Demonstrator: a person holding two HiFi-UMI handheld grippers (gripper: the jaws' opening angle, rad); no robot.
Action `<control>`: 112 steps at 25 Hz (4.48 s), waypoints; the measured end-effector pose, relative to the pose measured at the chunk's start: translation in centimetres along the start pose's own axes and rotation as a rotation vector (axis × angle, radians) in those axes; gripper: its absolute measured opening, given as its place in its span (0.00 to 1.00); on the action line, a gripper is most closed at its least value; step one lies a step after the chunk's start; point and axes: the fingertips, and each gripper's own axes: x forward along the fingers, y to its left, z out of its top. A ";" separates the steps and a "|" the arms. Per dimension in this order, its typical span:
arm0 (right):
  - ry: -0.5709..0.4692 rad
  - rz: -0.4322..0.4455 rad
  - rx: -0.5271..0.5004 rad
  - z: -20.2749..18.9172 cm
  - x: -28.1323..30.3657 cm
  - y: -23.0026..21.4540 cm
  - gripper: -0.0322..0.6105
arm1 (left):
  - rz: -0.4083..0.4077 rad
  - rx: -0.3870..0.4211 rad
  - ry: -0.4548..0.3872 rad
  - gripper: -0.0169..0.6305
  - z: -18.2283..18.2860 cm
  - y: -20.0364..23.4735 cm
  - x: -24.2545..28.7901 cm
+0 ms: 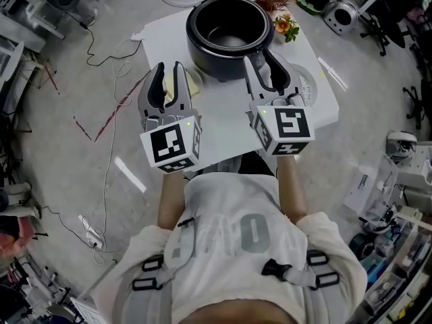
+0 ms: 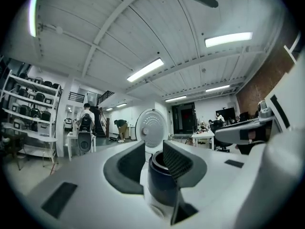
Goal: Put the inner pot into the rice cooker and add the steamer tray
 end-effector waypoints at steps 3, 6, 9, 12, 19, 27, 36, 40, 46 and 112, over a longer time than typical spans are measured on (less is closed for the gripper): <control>0.009 -0.001 0.006 -1.1 -1.9 1.5 0.29 | -0.025 0.003 0.014 0.22 -1.2 -0.3 -1.6; 0.028 0.005 0.002 -2.1 -2.9 2.3 0.29 | -0.032 0.000 0.027 0.23 -1.8 -0.2 -2.2; 0.024 0.011 0.001 -2.0 -3.3 2.1 0.29 | -0.033 -0.005 0.022 0.23 -1.4 -0.7 -2.1; 0.011 0.013 0.001 -1.5 -3.4 1.6 0.29 | -0.047 -0.028 0.020 0.23 -1.2 -1.6 -1.8; 0.022 -0.044 -0.006 -1.7 -4.3 -4.9 0.28 | -0.125 -0.069 0.049 0.24 -1.7 -8.1 1.4; 0.135 -0.114 -0.071 -5.0 -5.4 -16.9 0.28 | -0.162 -0.119 0.176 0.24 -5.5 -17.4 5.8; 0.303 -0.059 -0.125 -13.0 -5.5 -26.2 0.29 | -0.126 -0.232 0.391 0.28 -14.5 -24.9 8.3; 0.384 -0.027 -0.128 -17.5 -5.2 -28.6 0.29 | -0.102 -0.265 0.479 0.28 -18.7 -27.6 8.6; 0.490 0.005 -0.104 -23.3 -5.4 -30.5 0.30 | -0.060 -0.341 0.611 0.28 -24.2 -30.1 8.3; 0.296 -0.094 -0.232 -15.2 -1.8 -32.8 0.18 | -0.016 -0.237 0.462 0.17 -15.3 -28.0 10.6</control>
